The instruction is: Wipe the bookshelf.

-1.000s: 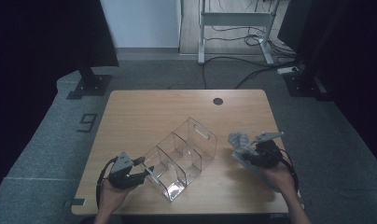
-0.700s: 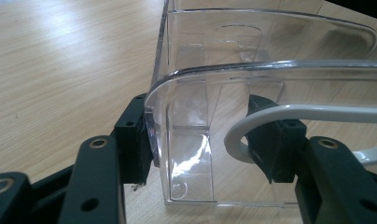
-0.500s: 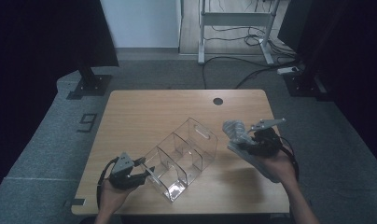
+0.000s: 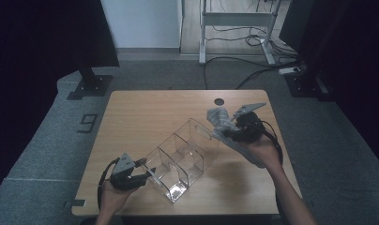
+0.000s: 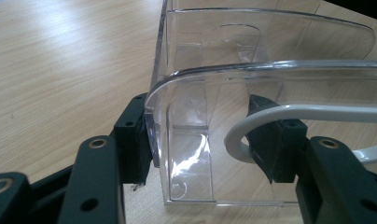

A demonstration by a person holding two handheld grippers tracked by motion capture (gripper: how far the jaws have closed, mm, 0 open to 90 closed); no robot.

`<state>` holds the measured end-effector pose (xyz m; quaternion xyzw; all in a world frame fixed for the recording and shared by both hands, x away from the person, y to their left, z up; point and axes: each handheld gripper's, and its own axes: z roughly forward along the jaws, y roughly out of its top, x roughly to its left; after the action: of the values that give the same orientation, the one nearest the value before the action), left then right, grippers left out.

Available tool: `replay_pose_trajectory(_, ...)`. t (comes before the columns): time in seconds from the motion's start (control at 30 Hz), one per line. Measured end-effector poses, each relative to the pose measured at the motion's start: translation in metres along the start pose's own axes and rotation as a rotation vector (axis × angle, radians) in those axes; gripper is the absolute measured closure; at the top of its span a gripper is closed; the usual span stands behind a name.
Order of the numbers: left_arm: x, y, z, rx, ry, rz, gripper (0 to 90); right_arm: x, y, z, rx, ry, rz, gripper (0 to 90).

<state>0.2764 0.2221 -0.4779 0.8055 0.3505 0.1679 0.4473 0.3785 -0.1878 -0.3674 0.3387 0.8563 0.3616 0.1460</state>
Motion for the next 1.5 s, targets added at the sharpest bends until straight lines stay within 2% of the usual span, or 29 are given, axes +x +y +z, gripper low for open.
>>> replay_pose_trajectory(0.3, 0.000, 0.000, 0.000, 0.000, -0.002, 0.000, 44.2, 0.010, 0.036, 0.033, 0.008, 0.020, -0.029, 62.4)
replay_pose_trajectory(0.63, 0.000, 0.000, 0.000, 0.002, -0.004, 0.000, 44.1, 0.015, 0.058, 0.066, 0.023, 0.025, -0.029, 62.4)
replay_pose_trajectory(0.93, 0.000, 0.000, 0.000, -0.001, -0.004, -0.001, 44.1, 0.013, 0.068, 0.088, 0.033, 0.017, -0.017, 62.4)
replay_pose_trajectory(1.13, 0.000, 0.000, 0.001, -0.002, -0.004, -0.001, 44.1, 0.012, 0.072, 0.102, 0.068, 0.004, -0.011, 62.6)
replay_pose_trajectory(1.27, 0.000, 0.000, 0.000, 0.000, -0.003, -0.001, 44.2, 0.013, 0.072, 0.105, 0.083, -0.005, -0.014, 62.7)
replay_pose_trajectory(1.33, 0.000, 0.001, 0.000, 0.002, 0.003, -0.001, 44.3, 0.015, 0.072, 0.105, 0.083, -0.012, -0.033, 62.6)
replay_pose_trajectory(1.5, -0.001, 0.001, 0.000, 0.010, 0.003, -0.006, 44.3, 0.015, 0.069, 0.102, 0.080, -0.012, -0.033, 61.9)
